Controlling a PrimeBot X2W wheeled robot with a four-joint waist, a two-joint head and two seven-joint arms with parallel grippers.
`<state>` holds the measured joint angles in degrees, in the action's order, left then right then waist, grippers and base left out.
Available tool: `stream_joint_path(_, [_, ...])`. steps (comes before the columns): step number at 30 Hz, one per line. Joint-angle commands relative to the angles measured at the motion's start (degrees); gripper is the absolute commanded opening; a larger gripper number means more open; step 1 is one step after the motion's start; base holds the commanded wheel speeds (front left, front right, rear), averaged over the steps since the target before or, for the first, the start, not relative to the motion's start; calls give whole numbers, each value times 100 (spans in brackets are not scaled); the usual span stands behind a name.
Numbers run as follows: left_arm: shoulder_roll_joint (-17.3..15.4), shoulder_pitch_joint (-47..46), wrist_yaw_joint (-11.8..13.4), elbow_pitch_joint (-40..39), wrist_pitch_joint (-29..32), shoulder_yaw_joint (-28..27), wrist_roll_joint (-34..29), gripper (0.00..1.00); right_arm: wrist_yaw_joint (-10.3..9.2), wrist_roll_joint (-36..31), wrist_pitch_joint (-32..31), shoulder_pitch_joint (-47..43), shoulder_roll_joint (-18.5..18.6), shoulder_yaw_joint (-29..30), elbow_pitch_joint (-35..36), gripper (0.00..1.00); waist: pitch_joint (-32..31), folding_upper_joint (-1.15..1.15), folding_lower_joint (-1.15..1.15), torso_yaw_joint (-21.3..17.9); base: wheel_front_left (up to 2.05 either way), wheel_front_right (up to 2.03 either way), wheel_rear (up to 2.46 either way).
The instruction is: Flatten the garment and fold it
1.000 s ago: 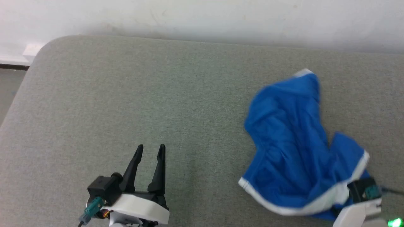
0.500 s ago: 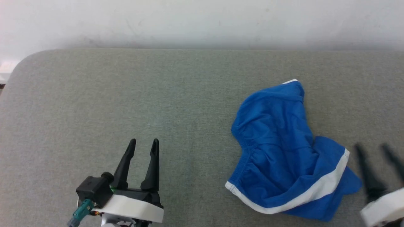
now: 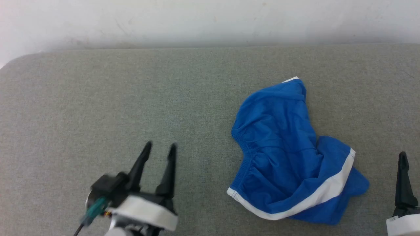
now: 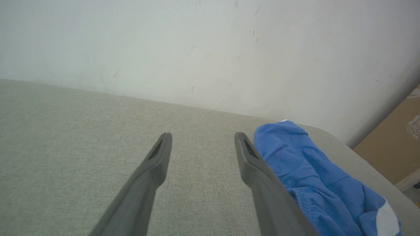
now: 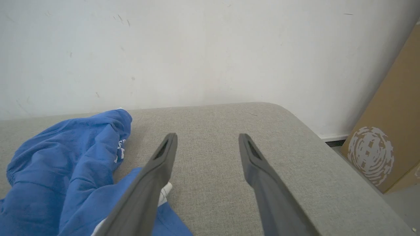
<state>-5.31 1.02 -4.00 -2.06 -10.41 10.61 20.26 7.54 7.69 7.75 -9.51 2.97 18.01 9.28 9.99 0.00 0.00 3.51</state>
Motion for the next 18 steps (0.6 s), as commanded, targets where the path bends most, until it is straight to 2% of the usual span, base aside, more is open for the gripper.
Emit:
stream_joint_path(1, [-68,-265,-75,-125,186,155,-80,100,-5,-8,78,93,-9,15,-54,100,19,0,0,18,0,0,0])
stream_joint_path(6, [-189,-1044,-269,-195,1732,1025,44,100,-5,-79,147,225,-9,116,-204,100,63,0,0,105,0,0,0])
stream_joint_path(11, [-93,-1527,-207,84,3321,1486,247,100,-5,-83,112,281,-9,69,-272,100,107,0,0,99,0,0,0])
stream_joint_path(18, [19,-1511,19,385,4403,1760,556,100,-5,-66,137,303,-9,17,-487,100,167,0,0,-1,0,0,0])
